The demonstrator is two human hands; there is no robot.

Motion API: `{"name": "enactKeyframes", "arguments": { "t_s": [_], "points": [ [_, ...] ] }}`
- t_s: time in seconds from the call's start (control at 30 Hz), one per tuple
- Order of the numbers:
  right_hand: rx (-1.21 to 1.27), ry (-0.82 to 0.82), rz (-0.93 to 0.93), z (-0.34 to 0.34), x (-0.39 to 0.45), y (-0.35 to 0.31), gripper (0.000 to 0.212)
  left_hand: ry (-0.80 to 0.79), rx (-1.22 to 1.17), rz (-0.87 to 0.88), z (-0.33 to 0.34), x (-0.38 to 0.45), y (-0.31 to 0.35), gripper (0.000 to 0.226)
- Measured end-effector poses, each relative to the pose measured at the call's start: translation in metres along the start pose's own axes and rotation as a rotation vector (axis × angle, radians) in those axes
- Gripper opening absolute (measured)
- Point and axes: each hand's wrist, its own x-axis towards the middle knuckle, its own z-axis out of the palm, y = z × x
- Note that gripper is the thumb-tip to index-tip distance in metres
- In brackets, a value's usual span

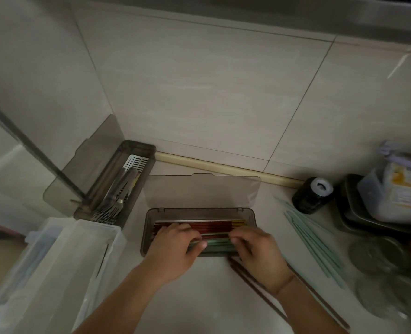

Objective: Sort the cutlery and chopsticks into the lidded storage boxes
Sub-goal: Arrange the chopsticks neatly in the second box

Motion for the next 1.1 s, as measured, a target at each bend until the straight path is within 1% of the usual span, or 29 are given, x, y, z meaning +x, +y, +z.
{"name": "enactKeyframes", "arguments": {
  "t_s": [0.07, 0.1, 0.13, 0.17, 0.2, 0.23, 0.27, 0.33, 0.43, 0.6, 0.67, 0.7, 0.73, 0.77, 0.8, 0.83, 0.9, 0.93, 1.0, 1.1],
  "points": [
    [-0.011, 0.25, 0.121, -0.014, -0.019, 0.021, 0.014, 0.022, -0.04, 0.049, 0.003, 0.003, 0.012, 0.034],
    [-0.055, 0.345, 0.227, -0.022, -0.029, 0.036, 0.014, 0.022, -0.055, 0.073, 0.004, 0.005, 0.019, 0.033],
    [-0.12, 0.406, 0.36, -0.03, -0.041, 0.054, 0.013, 0.014, -0.068, 0.094, 0.006, 0.006, 0.026, 0.033],
    [-0.193, 0.427, 0.501, -0.038, -0.051, 0.071, 0.012, 0.003, -0.079, 0.115, 0.009, 0.007, 0.032, 0.033],
    [-0.258, 0.407, 0.621, -0.045, -0.061, 0.086, 0.012, -0.003, -0.09, 0.135, 0.012, 0.008, 0.039, 0.032],
    [-0.301, 0.354, 0.707, -0.049, -0.069, 0.098, 0.014, -0.005, -0.098, 0.151, 0.015, 0.007, 0.045, 0.031],
    [-0.323, 0.288, 0.763, -0.051, -0.075, 0.105, 0.016, -0.002, -0.106, 0.157, 0.019, 0.007, 0.049, 0.029],
    [-0.344, 0.206, 0.798, -0.049, -0.083, 0.109, 0.018, 0.01, -0.139, 0.131, 0.026, 0.006, 0.054, 0.023],
    [-0.405, 0.22, 0.744, -0.045, -0.088, 0.114, 0.016, 0.021, -0.186, 0.098, 0.031, 0.002, 0.057, 0.019],
    [-0.408, 0.285, 0.71, -0.044, -0.09, 0.117, 0.012, 0.018, -0.221, 0.119, 0.03, -0.002, 0.059, 0.022],
    [-0.397, 0.363, 0.645, -0.045, -0.088, 0.112, 0.007, 0.11, -0.22, 0.093, 0.031, -0.007, 0.056, 0.03],
    [-0.395, 0.423, 0.567, -0.045, -0.085, 0.107, 0.005, 0.187, -0.214, 0.071, 0.03, -0.009, 0.054, 0.035],
    [-0.393, 0.475, 0.454, -0.044, -0.081, 0.098, 0.011, 0.267, -0.209, 0.05, 0.029, -0.012, 0.052, 0.04],
    [-0.388, 0.491, 0.321, -0.043, -0.076, 0.085, 0.017, 0.335, -0.199, 0.041, 0.028, -0.013, 0.05, 0.043],
    [-0.385, 0.462, 0.192, -0.04, -0.069, 0.069, 0.019, 0.389, -0.177, 0.051, 0.026, -0.014, 0.048, 0.044],
    [-0.395, 0.402, 0.082, -0.036, -0.062, 0.052, 0.017, 0.427, -0.14, 0.081, 0.025, -0.015, 0.044, 0.042],
    [-0.473, 0.235, -0.062, -0.022, -0.045, 0.021, 0.008, 0.452, -0.055, 0.158, 0.025, -0.016, 0.037, 0.036],
    [-0.506, 0.15, -0.093, -0.014, -0.036, 0.008, 0.009, 0.448, -0.018, 0.188, 0.025, -0.017, 0.033, 0.031],
    [-0.51, 0.023, -0.117, -0.002, -0.018, -0.011, 0.018, 0.415, 0.043, 0.211, 0.027, -0.02, 0.026, 0.022],
    [-0.458, -0.082, -0.125, 0.005, 0.001, -0.023, 0.021, 0.29, 0.105, 0.178, 0.027, -0.025, 0.021, 0.026]
  ]
}}
